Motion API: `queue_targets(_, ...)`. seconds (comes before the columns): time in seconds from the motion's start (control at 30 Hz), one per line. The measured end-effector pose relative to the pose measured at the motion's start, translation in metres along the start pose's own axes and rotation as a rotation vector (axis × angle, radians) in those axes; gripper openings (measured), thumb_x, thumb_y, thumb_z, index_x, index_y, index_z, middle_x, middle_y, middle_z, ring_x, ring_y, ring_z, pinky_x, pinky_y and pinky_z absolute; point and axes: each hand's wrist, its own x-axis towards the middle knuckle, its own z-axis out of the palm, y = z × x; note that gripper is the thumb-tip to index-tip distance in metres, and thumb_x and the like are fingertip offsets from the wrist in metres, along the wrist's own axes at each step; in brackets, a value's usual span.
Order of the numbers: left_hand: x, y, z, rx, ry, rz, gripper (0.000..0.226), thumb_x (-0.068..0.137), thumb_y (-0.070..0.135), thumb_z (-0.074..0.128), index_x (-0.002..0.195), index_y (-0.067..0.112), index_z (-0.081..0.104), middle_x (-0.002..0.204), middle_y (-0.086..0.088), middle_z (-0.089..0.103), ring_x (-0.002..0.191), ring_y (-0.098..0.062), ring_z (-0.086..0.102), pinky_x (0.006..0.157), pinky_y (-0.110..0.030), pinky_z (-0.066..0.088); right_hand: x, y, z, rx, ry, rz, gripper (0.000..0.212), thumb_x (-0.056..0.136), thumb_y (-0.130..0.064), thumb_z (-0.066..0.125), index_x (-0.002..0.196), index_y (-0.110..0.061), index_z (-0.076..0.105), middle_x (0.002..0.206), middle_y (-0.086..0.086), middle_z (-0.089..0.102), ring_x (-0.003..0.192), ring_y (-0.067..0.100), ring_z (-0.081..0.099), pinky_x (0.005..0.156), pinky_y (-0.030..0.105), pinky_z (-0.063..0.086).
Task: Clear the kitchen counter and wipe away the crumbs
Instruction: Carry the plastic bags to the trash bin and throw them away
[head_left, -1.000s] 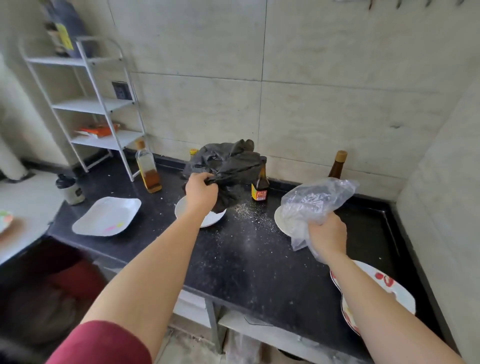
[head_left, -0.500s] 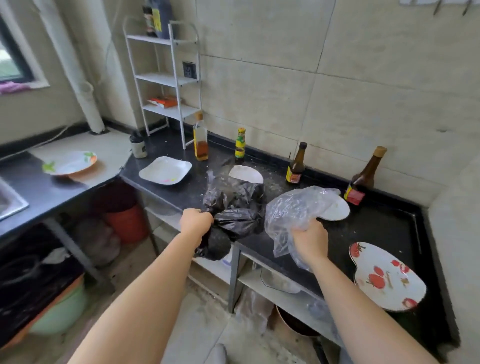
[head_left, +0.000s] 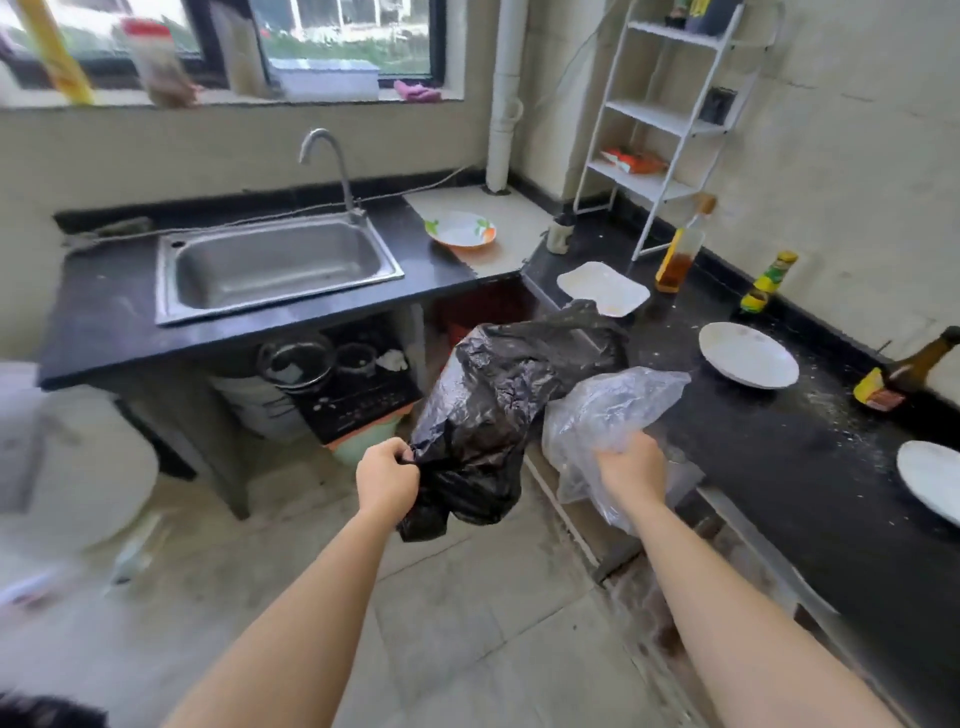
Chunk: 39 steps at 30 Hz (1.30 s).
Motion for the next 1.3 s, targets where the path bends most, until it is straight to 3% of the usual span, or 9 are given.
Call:
queue_targets(0.1, 0.006, -0.058, -0.074, -0.014, 0.037, -0.092, 0.027, 0.068, -0.012, 0.044, 0.077, 0.013, 0.047, 0.075, -0.002, 0.052, 0.075, -0.026, 0.045, 0.060, -0.030, 0.034, -0.036, -0.061, 0.067, -0.022, -0.112, -0.084, 0.006, 0.087, -0.016, 0.055, 0.083, -0.012, 0.056, 0.083, 0.004, 0.057, 0.080, 0.028, 0.057, 0.065, 0.030, 0.039)
queue_targets(0.27, 0.011, -0.146, -0.185, -0.041, 0.004, -0.158, 0.067, 0.068, -0.014, 0.048, 0.121, 0.028, 0.050, 0.102, 0.000, 0.060, 0.092, -0.023, 0.055, 0.073, -0.027, 0.043, -0.111, -0.145, 0.179, -0.044, -0.320, -0.216, 0.006, 0.082, -0.018, 0.056, 0.077, -0.015, 0.053, 0.079, 0.002, 0.056, 0.073, 0.024, 0.052, 0.057, 0.027, 0.036)
queue_targets(0.43, -0.005, -0.232, -0.285, -0.010, 0.051, -0.310, 0.024, 0.073, -0.012, 0.051, 0.072, 0.010, 0.061, 0.076, -0.010, 0.062, 0.077, -0.022, 0.054, 0.064, -0.027, 0.037, -0.201, -0.206, 0.284, -0.086, -0.552, -0.371, 0.007, 0.085, -0.025, 0.053, 0.080, -0.020, 0.054, 0.079, -0.002, 0.053, 0.075, 0.022, 0.049, 0.064, 0.029, 0.036)
queue_targets(0.7, -0.058, -0.337, -0.390, -0.005, 0.334, -0.495, 0.038, 0.073, -0.003, 0.054, 0.101, 0.019, 0.068, 0.095, -0.007, 0.061, 0.086, -0.025, 0.058, 0.063, -0.025, 0.039, -0.324, -0.273, 0.394, -0.222, -0.909, -0.576, 0.011, 0.080, -0.015, 0.049, 0.070, -0.011, 0.052, 0.070, -0.001, 0.055, 0.065, 0.017, 0.050, 0.049, 0.026, 0.032)
queue_targets(0.77, -0.064, -0.360, -0.405, 0.003, 0.431, -0.526, 0.022, 0.073, 0.000, 0.058, 0.088, 0.014, 0.066, 0.101, -0.009, 0.050, 0.096, -0.028, 0.056, 0.072, -0.024, 0.037, -0.347, -0.285, 0.419, -0.239, -0.979, -0.607, 0.011, 0.080, -0.014, 0.050, 0.069, -0.013, 0.051, 0.071, -0.001, 0.056, 0.063, 0.013, 0.049, 0.048, 0.025, 0.032)
queue_targets(0.87, -0.067, -0.387, -0.423, -0.046, 0.517, -0.552, 0.031, 0.074, 0.002, 0.064, 0.105, 0.008, 0.067, 0.120, -0.001, 0.046, 0.109, -0.020, 0.049, 0.091, -0.022, 0.035, -0.378, -0.297, 0.455, -0.287, -1.070, -0.630, 0.016, 0.077, -0.008, 0.052, 0.065, -0.014, 0.044, 0.068, -0.002, 0.052, 0.059, 0.010, 0.046, 0.047, 0.024, 0.030)
queue_targets(0.97, -0.057, -0.416, -0.444, -0.226, 0.552, -0.602, 0.022, 0.073, -0.001, 0.062, 0.091, 0.009, 0.070, 0.098, -0.003, 0.067, 0.092, -0.019, 0.058, 0.078, -0.027, 0.043, -0.407, -0.310, 0.502, -0.369, -1.169, -0.664, 0.023, 0.079, -0.009, 0.054, 0.064, -0.015, 0.038, 0.068, -0.002, 0.047, 0.057, 0.008, 0.041, 0.046, 0.023, 0.027)
queue_targets(1.1, -0.029, -0.461, -0.470, -0.422, 0.702, -0.732, 0.021, 0.076, -0.003, 0.055, 0.066, 0.013, 0.063, 0.070, -0.006, 0.067, 0.071, -0.020, 0.054, 0.065, -0.030, 0.041, -0.435, -0.329, 0.571, -0.394, -1.295, -0.621, 0.024, 0.081, -0.010, 0.054, 0.066, -0.014, 0.035, 0.071, 0.002, 0.046, 0.057, 0.015, 0.040, 0.046, 0.026, 0.029)
queue_targets(1.3, 0.014, -0.544, -0.508, -0.177, 0.995, -0.834, 0.027, 0.072, -0.011, 0.047, 0.073, 0.016, 0.049, 0.072, -0.006, 0.060, 0.072, -0.032, 0.053, 0.063, -0.036, 0.042, -0.482, -0.337, 0.671, -0.403, -1.461, -0.584, 0.035, 0.080, -0.021, 0.060, 0.059, -0.017, 0.032, 0.047, -0.003, 0.034, 0.041, 0.015, 0.036, 0.041, 0.022, 0.026)
